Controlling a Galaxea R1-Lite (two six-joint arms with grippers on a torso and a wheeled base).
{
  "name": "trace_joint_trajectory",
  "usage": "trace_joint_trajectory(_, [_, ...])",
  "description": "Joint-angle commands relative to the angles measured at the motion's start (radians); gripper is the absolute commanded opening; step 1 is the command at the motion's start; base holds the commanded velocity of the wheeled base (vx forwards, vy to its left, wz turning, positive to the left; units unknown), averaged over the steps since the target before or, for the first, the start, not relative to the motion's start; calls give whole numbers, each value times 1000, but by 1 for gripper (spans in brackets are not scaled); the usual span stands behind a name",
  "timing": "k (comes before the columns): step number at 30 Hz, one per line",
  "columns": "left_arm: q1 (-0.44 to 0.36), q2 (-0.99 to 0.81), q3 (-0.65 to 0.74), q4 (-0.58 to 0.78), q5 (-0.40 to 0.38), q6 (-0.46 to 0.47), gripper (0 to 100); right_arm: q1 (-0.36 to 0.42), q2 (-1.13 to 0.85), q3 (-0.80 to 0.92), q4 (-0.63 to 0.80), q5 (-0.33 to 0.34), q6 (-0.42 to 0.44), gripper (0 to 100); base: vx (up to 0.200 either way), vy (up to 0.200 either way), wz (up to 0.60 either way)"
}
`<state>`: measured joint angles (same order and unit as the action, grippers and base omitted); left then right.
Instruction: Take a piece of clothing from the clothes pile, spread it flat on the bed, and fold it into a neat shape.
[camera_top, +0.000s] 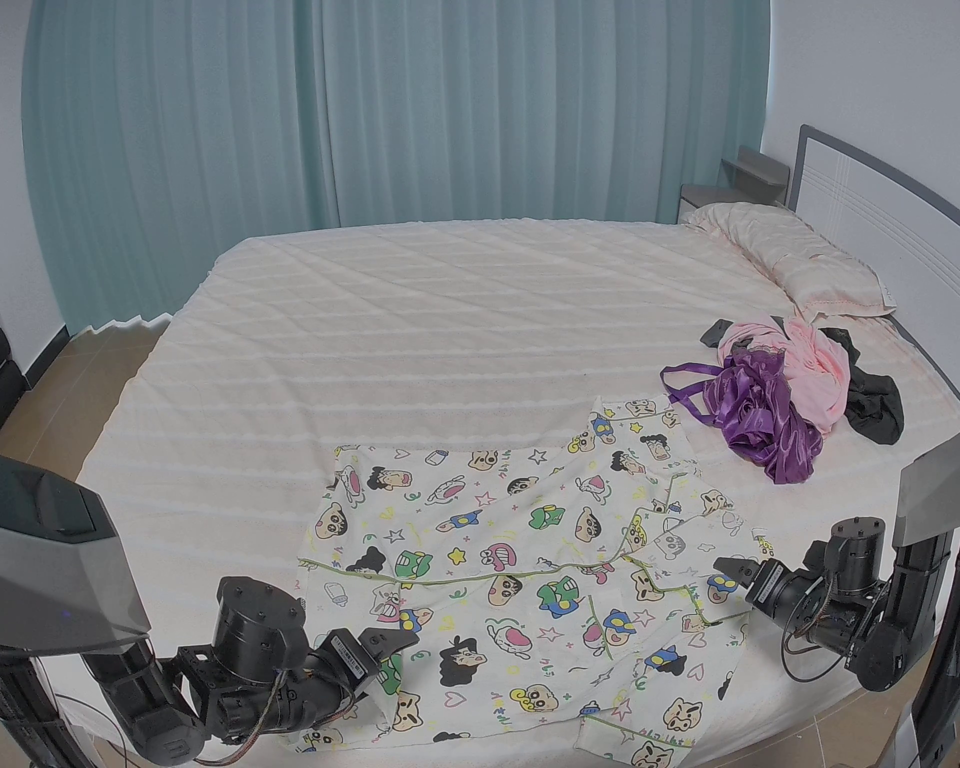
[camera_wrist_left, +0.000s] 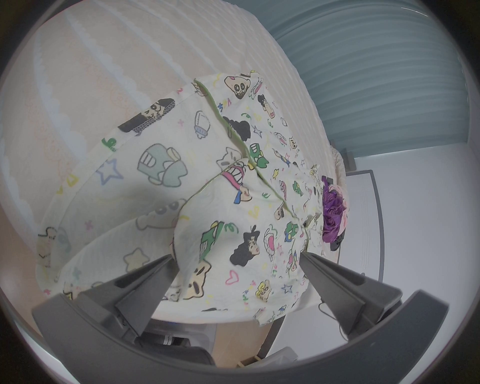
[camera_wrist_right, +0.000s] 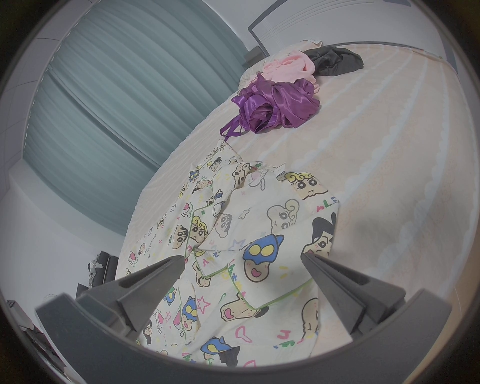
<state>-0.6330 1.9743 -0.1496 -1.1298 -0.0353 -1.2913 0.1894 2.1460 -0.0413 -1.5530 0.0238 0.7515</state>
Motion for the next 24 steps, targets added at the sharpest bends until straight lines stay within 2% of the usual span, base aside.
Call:
trace_joint_trajectory(1, [35,15,-31,-2,12,-10,100,1,2,1,-9,1,0,100,0,0,0])
trace_joint_trajectory(8, [62,14,-42,-2,72,-28,100,2,2,1,-9,1,0,100,0,0,0])
trace_joint_trajectory(15, [36,12,-41,-2,198,1,100,2,2,0,-9,1,0,100,0,0,0])
trace_joint_trajectory(24, [24,38,-30,-2,204,26,100,2,0,0,-9,1,0,100,0,0,0])
